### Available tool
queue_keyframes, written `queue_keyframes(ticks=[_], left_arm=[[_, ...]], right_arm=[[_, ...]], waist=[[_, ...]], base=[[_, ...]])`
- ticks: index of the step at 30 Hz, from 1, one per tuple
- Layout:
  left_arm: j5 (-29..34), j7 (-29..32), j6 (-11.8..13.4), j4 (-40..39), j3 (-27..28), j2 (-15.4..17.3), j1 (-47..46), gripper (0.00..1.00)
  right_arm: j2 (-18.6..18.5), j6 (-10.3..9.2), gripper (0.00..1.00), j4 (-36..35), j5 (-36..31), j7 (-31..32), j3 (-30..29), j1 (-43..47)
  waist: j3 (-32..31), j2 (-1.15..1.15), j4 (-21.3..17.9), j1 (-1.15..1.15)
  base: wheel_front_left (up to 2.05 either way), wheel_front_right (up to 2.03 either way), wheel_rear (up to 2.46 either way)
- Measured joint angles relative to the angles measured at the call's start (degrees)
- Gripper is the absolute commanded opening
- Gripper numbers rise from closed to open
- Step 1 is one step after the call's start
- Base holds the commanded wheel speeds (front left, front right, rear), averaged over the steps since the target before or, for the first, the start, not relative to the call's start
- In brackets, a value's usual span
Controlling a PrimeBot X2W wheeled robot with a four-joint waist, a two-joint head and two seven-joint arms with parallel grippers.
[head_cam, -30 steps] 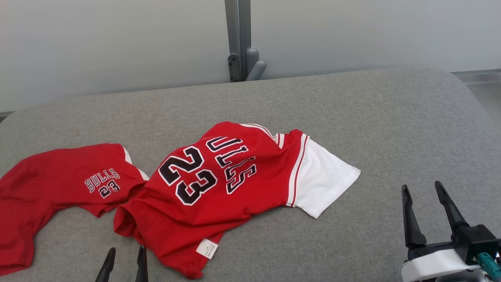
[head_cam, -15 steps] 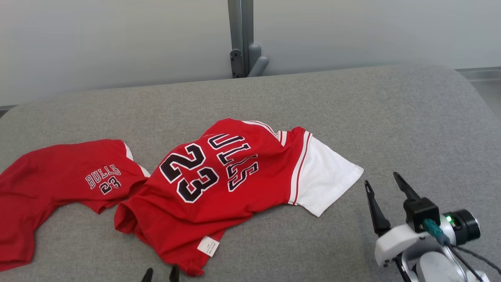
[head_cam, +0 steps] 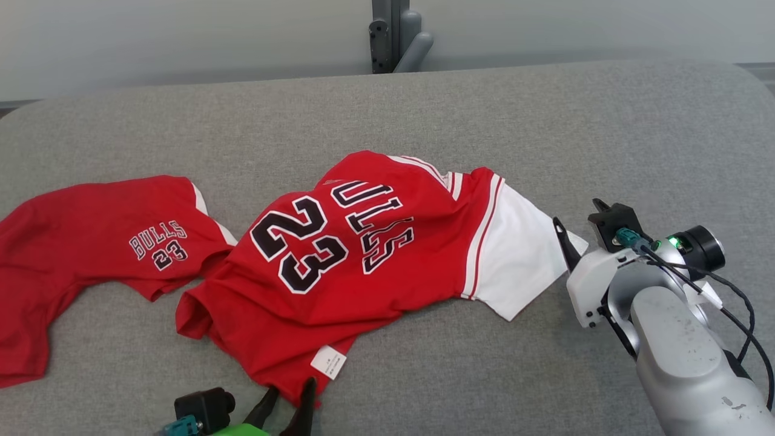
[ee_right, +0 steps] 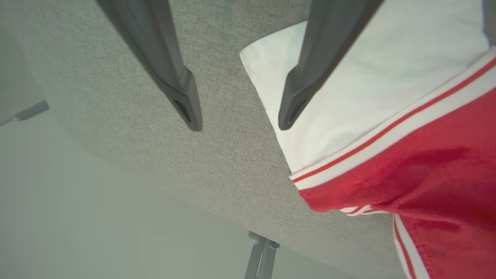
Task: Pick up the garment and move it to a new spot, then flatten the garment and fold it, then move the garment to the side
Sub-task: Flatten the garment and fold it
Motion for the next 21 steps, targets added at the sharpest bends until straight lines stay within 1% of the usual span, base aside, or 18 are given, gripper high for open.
queue_keyframes(ticks=[5,12,13,15,16,17,18,19,21], left_arm=[[-0.65,1.36,-0.16,0.70,-1.56,-0.02,-1.62,1.00],[-1.07,2.80,-0.04,0.53,-2.67,0.08,-1.96,1.00],[-1.07,2.80,-0.04,0.51,-2.78,0.11,-1.96,0.93],[-1.07,3.15,-0.05,0.44,-3.04,0.37,-1.96,0.58],[-1.08,3.31,-0.08,0.40,-3.14,0.44,-1.96,0.47],[-1.12,3.39,-0.19,0.36,-3.32,0.51,-1.96,0.44],[-1.26,3.65,-0.24,0.36,-3.56,0.54,-1.96,0.33],[-1.45,3.80,-0.30,0.38,-3.74,0.54,-1.96,0.32],[-1.74,3.90,-0.52,0.52,-4.13,0.59,-1.98,0.23]], right_arm=[[-0.26,0.00,1.00,6.19,1.25,1.15,2.26,-2.94],[-0.19,0.00,1.00,12.90,3.45,0.57,5.81,-5.75],[-0.16,0.00,1.00,13.80,3.87,0.49,6.13,-6.06],[-0.16,0.00,1.00,15.43,4.54,0.34,6.26,-6.76],[-0.22,0.00,1.00,16.26,4.86,0.38,6.35,-7.08],[-0.22,0.00,1.00,17.09,5.16,0.63,6.49,-7.42],[-0.22,0.00,1.00,17.85,5.52,0.68,6.71,-7.69],[-0.22,0.00,1.00,18.56,5.86,0.73,7.13,-7.87],[-0.13,-0.01,1.00,19.91,7.10,1.13,7.86,-8.32]], waist=[[2.13,0.00,0.76,0.00],[3.06,0.00,0.90,0.00],[3.00,0.00,0.88,0.00],[2.87,0.00,0.83,0.00],[2.88,0.00,0.83,0.00],[2.88,0.00,0.87,0.00],[2.88,0.00,0.92,0.00],[2.90,0.00,0.98,0.00],[3.03,0.00,1.08,0.00]], base=[[0.00,0.00,0.00],[0.00,0.00,0.00],[0.00,0.00,0.00],[0.00,0.00,0.00],[0.00,0.00,0.00],[0.00,0.00,0.00],[0.00,0.00,0.00],[0.00,0.00,0.00],[0.00,0.00,0.00]])
